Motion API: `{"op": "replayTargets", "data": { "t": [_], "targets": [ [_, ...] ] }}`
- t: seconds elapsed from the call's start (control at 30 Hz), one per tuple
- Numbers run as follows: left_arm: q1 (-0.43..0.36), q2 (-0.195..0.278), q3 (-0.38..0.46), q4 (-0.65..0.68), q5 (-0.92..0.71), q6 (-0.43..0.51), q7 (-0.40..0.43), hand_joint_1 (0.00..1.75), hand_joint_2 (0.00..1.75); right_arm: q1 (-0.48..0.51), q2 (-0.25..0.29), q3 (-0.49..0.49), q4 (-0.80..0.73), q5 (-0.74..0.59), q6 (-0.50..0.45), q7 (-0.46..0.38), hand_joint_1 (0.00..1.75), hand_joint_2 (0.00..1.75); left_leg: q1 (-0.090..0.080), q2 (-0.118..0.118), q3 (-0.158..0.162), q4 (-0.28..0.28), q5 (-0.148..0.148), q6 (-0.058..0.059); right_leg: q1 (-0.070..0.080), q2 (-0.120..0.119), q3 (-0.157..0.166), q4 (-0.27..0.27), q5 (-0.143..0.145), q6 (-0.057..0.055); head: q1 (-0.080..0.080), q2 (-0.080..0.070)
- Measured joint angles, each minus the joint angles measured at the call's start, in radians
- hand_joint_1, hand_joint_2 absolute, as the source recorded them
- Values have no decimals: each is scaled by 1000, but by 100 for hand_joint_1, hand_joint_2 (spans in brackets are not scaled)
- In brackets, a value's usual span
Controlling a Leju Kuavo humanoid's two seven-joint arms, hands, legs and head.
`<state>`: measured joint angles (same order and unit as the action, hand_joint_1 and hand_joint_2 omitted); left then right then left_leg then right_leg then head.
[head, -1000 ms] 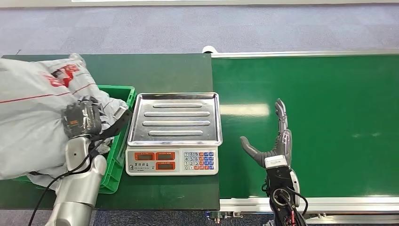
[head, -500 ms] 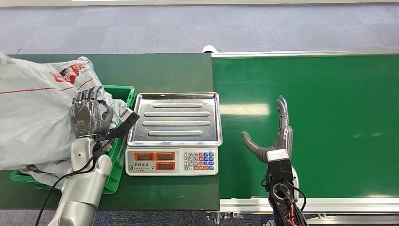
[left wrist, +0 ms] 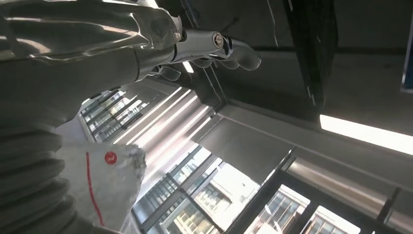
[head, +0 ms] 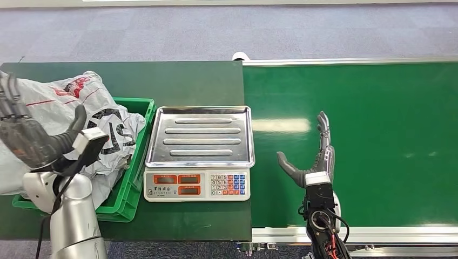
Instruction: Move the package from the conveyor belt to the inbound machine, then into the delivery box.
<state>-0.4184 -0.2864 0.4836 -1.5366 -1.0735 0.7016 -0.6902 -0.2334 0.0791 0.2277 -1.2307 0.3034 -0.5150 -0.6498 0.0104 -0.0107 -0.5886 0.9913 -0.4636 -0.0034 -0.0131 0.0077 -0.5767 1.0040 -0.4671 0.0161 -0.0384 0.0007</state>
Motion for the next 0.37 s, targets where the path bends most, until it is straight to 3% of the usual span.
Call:
{"op": "replayTargets", "data": {
  "t": [0.3, 0.33, 0.37],
  "targets": [
    [26, -45, 11, -193, 146, 0, -8, 0, 0, 3, 2, 0, 8, -3, -3, -7, 0, 175, 0, 0, 0, 0, 0, 0, 0, 0, 0, 0, 0, 0, 0, 0],
    [33, -47, -2, -207, 181, 0, -4, 0, 44, 4, 2, 0, 8, -4, -3, -7, 0, 175, 0, 0, 0, 0, 0, 0, 0, 0, 0, 0, 0, 0, 0, 0],
    [38, -48, -9, -214, 200, 0, -3, 0, 58, 5, 2, 0, 8, -5, -4, -8, 0, 175, 0, 0, 0, 0, 0, 0, 0, 0, 0, 0, 0, 0, 0, 0]
  ]
}}
